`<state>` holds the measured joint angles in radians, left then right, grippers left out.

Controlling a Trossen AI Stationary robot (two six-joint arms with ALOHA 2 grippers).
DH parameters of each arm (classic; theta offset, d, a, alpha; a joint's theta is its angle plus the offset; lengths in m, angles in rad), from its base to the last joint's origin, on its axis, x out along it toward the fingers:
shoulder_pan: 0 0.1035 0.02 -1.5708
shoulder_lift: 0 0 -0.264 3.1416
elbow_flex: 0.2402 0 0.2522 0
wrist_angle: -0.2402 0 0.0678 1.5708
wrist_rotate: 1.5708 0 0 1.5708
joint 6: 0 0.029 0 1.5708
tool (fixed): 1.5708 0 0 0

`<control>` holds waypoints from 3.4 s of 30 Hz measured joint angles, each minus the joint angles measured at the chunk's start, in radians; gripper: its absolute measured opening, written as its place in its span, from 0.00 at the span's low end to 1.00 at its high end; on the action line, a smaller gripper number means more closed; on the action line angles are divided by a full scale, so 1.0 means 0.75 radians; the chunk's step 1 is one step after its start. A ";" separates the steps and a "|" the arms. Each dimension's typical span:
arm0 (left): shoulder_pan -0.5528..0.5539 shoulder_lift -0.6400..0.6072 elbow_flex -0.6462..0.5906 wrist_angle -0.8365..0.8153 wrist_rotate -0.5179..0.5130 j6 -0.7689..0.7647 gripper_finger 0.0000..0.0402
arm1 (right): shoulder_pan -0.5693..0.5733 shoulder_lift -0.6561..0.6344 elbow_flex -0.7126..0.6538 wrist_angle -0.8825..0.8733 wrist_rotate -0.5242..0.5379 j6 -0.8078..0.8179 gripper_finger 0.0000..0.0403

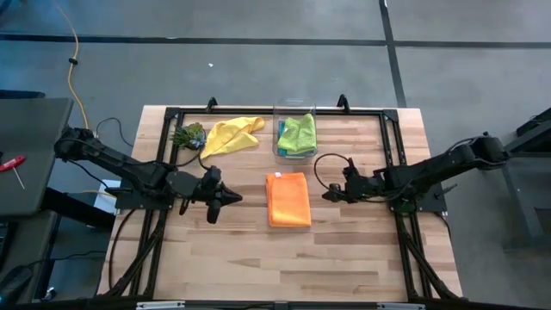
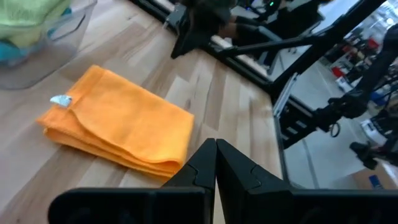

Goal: Fold microfiber towels
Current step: Put the orange microfiber cloth into the transparent bin

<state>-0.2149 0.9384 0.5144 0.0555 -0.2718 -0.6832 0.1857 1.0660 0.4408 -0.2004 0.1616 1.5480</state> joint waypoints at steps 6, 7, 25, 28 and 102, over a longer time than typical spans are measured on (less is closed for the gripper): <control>0.000 -0.125 0.001 -0.010 -0.026 0.053 0.00 | -0.020 0.030 0.005 0.003 -0.030 0.099 0.87; 0.000 -0.141 0.001 -0.021 -0.046 0.063 0.00 | -0.033 0.057 0.019 0.001 -0.069 0.095 0.87; -0.002 -0.185 0.001 -0.213 -0.106 0.043 0.00 | -0.100 0.841 0.582 -0.138 -0.089 -0.050 0.86; -0.002 -0.185 0.001 -0.220 -0.088 0.060 0.00 | -0.099 0.914 0.657 -0.190 -0.076 -0.048 0.85; -0.001 -0.184 -0.001 -0.250 -0.110 0.114 0.00 | -0.621 0.092 1.012 -0.586 -0.020 -0.790 0.00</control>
<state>-0.2157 0.8001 0.5140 -0.1322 -0.3546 -0.5976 -0.2801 1.1353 1.1999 -0.6402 0.1467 0.9557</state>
